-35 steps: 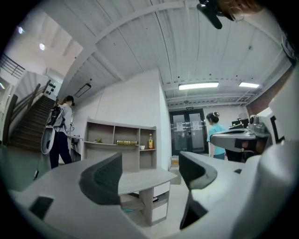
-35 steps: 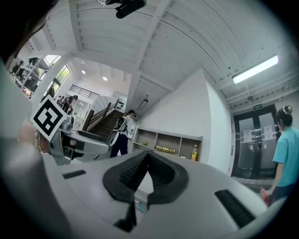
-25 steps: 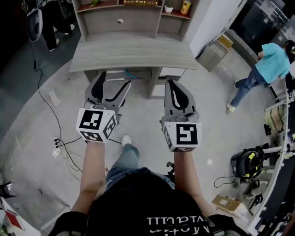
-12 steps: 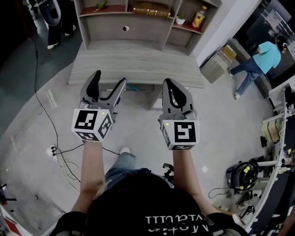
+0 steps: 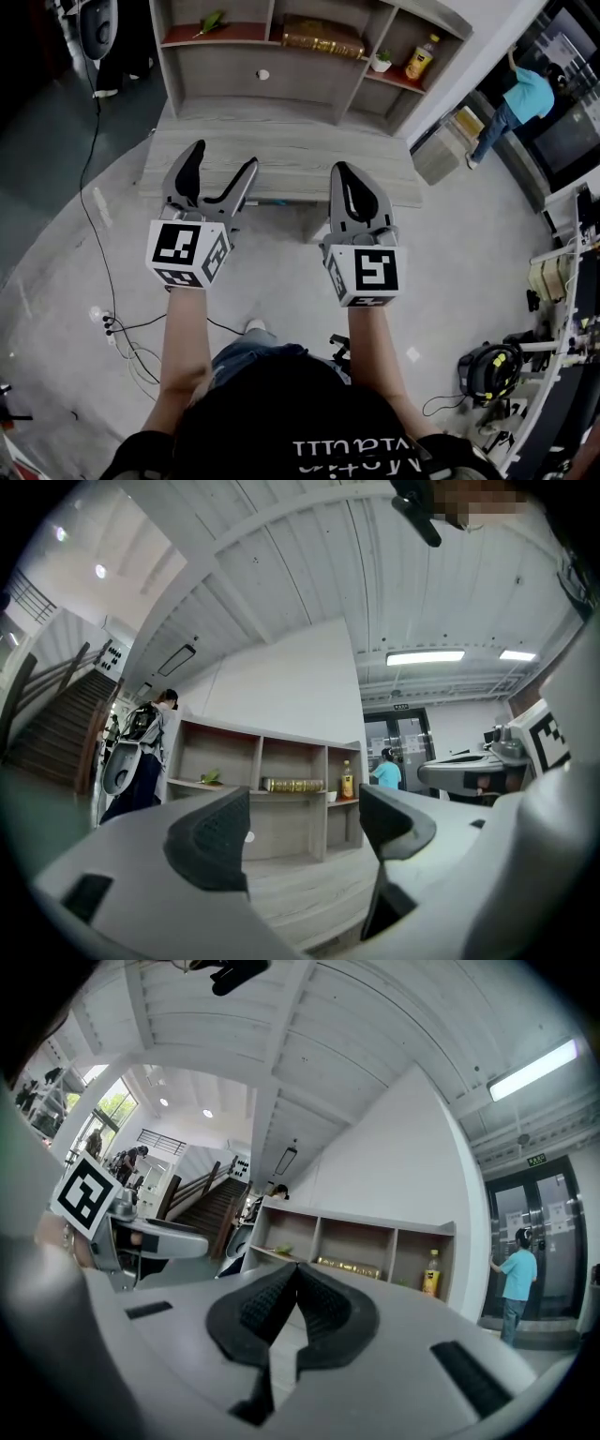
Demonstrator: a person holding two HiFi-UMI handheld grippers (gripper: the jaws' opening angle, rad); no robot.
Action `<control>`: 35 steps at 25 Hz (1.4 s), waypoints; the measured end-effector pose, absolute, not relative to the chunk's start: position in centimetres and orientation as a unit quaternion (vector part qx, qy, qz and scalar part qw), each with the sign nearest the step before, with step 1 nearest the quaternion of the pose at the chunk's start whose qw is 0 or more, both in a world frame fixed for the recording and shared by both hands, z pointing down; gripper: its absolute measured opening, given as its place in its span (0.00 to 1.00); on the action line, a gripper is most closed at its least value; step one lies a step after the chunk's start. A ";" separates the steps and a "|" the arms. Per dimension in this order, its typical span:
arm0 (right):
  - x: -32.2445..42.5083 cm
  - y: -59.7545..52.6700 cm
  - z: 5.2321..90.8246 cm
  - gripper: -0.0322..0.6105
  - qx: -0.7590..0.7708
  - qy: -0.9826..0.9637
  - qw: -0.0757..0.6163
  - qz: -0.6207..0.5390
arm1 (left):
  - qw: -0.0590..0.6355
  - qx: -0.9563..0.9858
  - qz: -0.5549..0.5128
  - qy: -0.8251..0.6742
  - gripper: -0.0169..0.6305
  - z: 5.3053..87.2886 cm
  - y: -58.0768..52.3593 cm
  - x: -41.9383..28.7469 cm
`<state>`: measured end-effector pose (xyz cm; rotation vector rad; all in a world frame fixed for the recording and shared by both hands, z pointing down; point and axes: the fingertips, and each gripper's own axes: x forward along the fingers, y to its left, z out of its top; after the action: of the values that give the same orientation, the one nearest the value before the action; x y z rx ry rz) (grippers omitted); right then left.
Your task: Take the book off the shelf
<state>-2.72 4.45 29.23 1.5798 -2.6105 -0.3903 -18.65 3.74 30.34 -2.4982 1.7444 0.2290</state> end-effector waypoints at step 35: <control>-0.4 -17.8 27.0 0.07 0.492 -0.861 -0.012 -0.127 | 0.029 -0.815 0.064 0.575 0.52 27.8 -17.7 -14.8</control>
<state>-0.37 -17.75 27.04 1.5577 -2.7273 -0.4025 -14.80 -17.70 27.84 -2.5146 1.7721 0.1980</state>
